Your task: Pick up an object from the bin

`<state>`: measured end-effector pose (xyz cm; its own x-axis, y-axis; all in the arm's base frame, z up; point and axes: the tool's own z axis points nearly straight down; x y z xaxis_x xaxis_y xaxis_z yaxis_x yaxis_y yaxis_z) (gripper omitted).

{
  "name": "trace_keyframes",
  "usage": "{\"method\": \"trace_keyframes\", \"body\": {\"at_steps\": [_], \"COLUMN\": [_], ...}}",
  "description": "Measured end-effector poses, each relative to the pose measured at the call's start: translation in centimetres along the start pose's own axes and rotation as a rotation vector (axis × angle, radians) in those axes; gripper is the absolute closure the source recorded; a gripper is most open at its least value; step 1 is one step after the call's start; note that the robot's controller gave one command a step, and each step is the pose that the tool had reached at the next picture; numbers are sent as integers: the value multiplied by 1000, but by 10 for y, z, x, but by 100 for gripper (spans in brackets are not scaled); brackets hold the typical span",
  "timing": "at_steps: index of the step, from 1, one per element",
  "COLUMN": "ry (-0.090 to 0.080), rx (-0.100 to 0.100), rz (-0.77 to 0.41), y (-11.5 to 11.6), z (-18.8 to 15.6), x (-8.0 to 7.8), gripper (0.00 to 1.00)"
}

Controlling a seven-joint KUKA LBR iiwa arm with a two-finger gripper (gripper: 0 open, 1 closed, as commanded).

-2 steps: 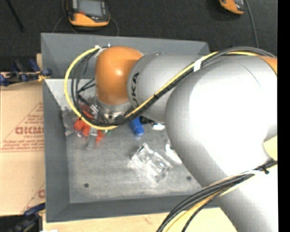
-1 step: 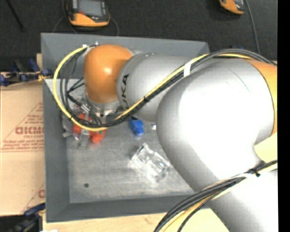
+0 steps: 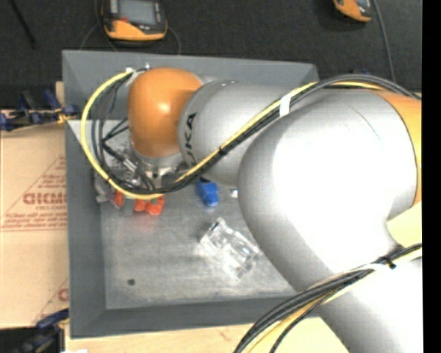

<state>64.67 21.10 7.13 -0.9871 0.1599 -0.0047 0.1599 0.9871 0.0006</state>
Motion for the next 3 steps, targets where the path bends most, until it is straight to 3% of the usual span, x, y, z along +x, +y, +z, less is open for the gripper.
{"method": "trace_keyframes", "body": {"at_steps": [1, 2, 3], "ry": [-3, -8, -6], "rx": [-3, -4, -5], "rz": [24, 3, -5], "y": [5, 0, 12], "z": [-20, -98, -186], "x": [-4, 1, 25], "gripper": [100, 100, 100]}}
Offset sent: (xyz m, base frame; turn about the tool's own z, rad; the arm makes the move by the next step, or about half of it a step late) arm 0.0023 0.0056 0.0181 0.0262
